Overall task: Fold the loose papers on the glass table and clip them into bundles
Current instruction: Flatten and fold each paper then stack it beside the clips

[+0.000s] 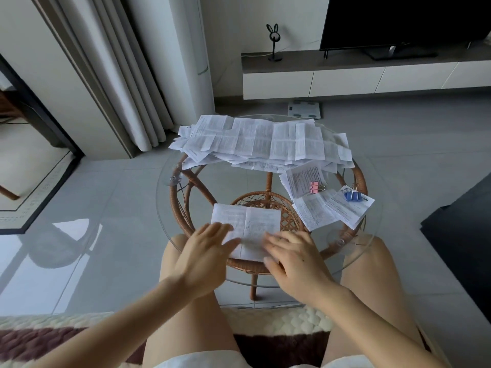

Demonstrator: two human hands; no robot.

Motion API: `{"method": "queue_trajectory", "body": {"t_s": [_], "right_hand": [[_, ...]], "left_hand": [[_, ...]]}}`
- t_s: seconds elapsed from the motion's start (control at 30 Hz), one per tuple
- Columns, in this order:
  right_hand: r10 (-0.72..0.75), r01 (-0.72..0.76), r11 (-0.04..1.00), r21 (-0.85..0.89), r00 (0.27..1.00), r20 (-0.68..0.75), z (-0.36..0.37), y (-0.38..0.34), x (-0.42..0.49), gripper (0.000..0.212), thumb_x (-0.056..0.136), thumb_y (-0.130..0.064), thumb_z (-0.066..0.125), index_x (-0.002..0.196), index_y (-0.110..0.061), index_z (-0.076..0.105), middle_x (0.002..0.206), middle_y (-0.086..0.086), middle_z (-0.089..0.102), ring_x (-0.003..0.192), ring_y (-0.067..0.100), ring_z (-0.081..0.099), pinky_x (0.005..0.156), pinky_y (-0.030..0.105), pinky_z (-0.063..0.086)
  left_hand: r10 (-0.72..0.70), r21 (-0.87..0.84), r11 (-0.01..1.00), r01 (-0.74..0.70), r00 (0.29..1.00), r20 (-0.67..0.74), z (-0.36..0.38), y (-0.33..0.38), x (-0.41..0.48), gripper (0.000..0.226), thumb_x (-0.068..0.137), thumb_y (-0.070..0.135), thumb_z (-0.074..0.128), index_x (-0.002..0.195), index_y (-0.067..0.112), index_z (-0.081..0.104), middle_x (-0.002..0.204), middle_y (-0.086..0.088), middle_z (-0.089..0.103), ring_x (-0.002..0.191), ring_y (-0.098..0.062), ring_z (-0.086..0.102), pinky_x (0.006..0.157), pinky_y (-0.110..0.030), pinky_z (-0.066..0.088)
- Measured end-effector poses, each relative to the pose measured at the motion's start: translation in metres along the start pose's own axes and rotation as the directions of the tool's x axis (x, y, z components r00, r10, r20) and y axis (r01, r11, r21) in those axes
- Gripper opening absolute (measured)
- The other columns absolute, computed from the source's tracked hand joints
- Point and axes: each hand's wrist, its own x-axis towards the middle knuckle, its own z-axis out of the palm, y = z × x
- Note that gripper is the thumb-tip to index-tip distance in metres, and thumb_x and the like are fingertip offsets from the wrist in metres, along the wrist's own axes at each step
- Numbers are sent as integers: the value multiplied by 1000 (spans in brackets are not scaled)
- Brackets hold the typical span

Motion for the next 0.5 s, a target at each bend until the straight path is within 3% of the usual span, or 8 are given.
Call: {"method": "queue_trajectory", "body": {"t_s": [0.1,0.17,0.23,0.33,0.4,0.47,0.5], "right_hand": [[-162,162,987,-18,987,18,-6,-4,-17,38,84,-48,49,92,-19,72,100,-7,68,87,14,59,78,32,46],[-212,211,976,60,977,3,-9,0,-23,45,81,-53,53,102,-18,71,104,-8,68,92,11,58,85,29,42],[-233,230,969,89,972,28,-10,8,-23,59,77,-58,55,117,-16,66,120,-4,63,111,12,52,99,32,36],[-254,273,958,-88,950,183,-5,17,-18,82,71,-67,52,136,-18,47,143,3,43,132,18,31,110,38,17],[-256,293,941,-167,943,213,1,17,-16,78,65,-53,69,131,-17,50,133,4,49,121,20,39,103,35,23],[-250,266,952,-153,961,117,5,10,-17,64,57,-30,79,116,-16,59,111,1,55,100,18,48,87,30,33],[-267,273,953,-128,962,65,5,6,-18,54,57,-22,77,109,-16,63,102,-1,56,92,16,49,80,28,35]], "left_hand": [[-1,-120,993,5,999,36,0,19,-6,41,77,39,55,115,27,67,111,6,62,97,-13,60,72,-27,55],[-2,-90,996,10,996,88,3,20,-14,59,77,62,46,125,29,60,122,8,58,111,-11,54,85,-28,52],[40,-15,999,-39,991,126,5,20,-22,74,69,71,47,129,29,57,131,7,54,121,-12,48,98,-29,43],[82,-1,997,-83,990,115,6,18,-28,68,61,59,72,120,26,63,125,6,59,118,-13,48,95,-28,46],[76,-70,995,-71,995,61,8,18,-31,53,63,43,81,111,22,68,117,4,65,112,-14,51,88,-30,52],[88,-124,988,-92,995,-41,9,20,-33,30,75,28,63,102,21,71,110,3,67,104,-15,56,82,-29,54],[93,-163,981,-105,993,-76,8,21,-35,29,77,22,52,98,20,72,106,3,68,98,-15,59,79,-28,54]]}}
